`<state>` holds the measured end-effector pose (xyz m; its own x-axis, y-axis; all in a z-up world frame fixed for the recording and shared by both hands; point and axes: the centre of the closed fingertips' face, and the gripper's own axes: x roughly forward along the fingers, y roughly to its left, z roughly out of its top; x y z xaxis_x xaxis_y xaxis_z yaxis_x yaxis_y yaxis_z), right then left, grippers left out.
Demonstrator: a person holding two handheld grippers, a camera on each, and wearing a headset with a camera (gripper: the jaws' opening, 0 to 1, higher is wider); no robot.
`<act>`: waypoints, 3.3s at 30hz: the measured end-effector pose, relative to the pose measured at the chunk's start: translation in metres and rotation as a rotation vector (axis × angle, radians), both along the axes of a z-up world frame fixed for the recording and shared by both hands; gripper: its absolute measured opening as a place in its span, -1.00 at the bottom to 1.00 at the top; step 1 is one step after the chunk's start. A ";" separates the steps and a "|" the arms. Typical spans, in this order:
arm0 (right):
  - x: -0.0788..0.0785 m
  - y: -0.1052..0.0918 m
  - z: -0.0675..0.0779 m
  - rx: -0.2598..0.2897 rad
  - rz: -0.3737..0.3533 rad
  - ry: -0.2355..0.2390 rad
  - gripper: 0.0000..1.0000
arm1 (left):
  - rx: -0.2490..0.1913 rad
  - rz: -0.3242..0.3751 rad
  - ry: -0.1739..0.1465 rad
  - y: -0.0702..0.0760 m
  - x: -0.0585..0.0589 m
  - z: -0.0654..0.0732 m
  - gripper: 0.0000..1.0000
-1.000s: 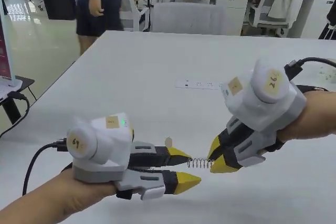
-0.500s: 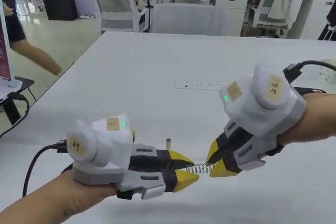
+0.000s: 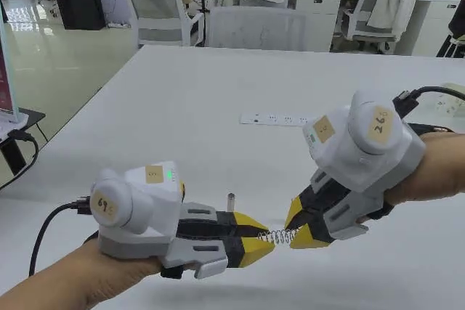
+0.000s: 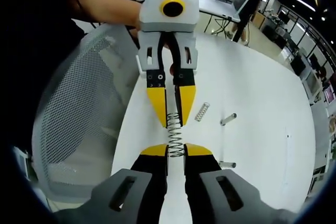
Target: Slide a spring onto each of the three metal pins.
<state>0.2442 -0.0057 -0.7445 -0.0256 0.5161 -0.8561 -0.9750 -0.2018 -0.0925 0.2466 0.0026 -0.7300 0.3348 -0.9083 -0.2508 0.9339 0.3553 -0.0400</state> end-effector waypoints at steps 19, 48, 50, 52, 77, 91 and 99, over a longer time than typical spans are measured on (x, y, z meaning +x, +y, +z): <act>-0.002 -0.003 -0.012 -0.003 -0.034 0.040 -0.78 | -0.034 -0.022 -0.015 -0.004 -0.004 0.010 -0.96; -0.015 0.018 0.019 0.070 -0.006 0.053 -0.83 | 0.015 -0.037 -0.016 -0.005 -0.006 -0.002 -0.95; -0.016 0.020 0.021 0.073 -0.002 0.054 -0.83 | 0.016 -0.038 -0.016 -0.006 -0.007 -0.002 -0.95; -0.016 0.021 0.021 0.072 0.001 0.054 -0.83 | 0.017 -0.039 -0.015 -0.006 -0.007 -0.003 -0.95; -0.010 0.016 0.019 0.018 -0.008 0.029 -0.83 | -0.001 -0.013 0.016 -0.003 -0.004 -0.004 -0.53; -0.007 0.003 0.019 0.003 -0.029 0.020 -0.83 | 0.007 0.046 0.022 0.012 0.004 0.000 -0.14; -0.002 -0.004 0.017 -0.016 -0.044 0.012 -0.83 | -0.001 0.105 0.027 0.034 0.006 0.004 -0.02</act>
